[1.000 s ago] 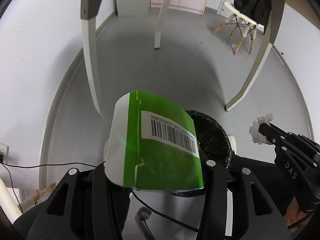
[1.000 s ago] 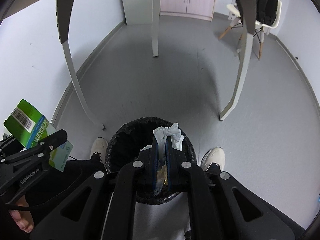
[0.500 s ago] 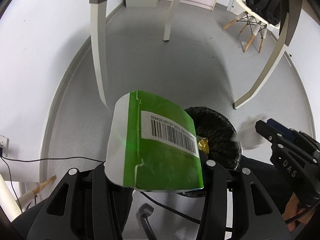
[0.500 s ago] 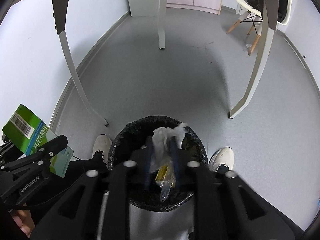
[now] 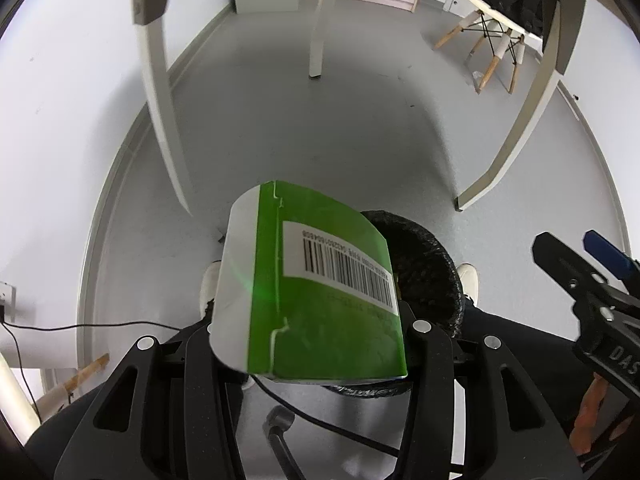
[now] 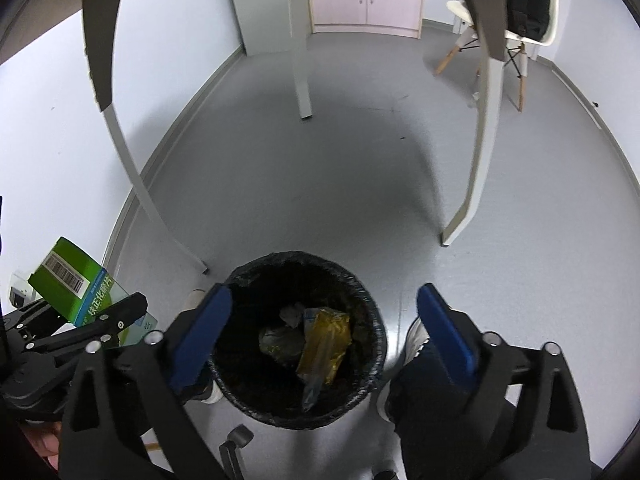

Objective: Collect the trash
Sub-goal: 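Open the right tool dropping the tissue while the left tool releases the box into the bin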

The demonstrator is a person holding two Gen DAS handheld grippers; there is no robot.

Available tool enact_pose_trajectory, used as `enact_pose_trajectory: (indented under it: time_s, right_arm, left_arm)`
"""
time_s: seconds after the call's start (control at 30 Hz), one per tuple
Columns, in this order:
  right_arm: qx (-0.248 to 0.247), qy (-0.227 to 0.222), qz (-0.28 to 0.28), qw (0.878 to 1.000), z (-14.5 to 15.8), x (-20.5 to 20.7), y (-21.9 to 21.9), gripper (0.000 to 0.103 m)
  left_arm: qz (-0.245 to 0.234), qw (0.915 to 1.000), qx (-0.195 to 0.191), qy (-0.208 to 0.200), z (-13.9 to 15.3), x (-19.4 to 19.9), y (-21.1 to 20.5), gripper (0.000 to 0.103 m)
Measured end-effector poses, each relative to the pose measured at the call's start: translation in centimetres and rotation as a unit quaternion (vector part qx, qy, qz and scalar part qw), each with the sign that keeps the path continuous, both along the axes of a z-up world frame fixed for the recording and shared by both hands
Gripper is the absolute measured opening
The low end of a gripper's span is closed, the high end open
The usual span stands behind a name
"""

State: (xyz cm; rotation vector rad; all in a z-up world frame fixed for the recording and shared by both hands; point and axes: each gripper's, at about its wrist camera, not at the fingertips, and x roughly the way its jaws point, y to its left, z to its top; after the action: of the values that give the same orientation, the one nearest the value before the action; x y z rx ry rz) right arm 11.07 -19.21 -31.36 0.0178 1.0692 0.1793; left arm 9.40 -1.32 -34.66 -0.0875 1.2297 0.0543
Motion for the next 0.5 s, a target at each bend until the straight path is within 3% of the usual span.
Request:
enact_pose_trajectory:
  time_s: [0.5]
  right_arm:
    - [-0.023,-0.002,-0.002,1.000,-1.4,-0.3,-5.9,0.095]
  left_arm:
    - [0.007,0.9996,-0.027,0.008,-2.2,-0.2,-4.7,0.046]
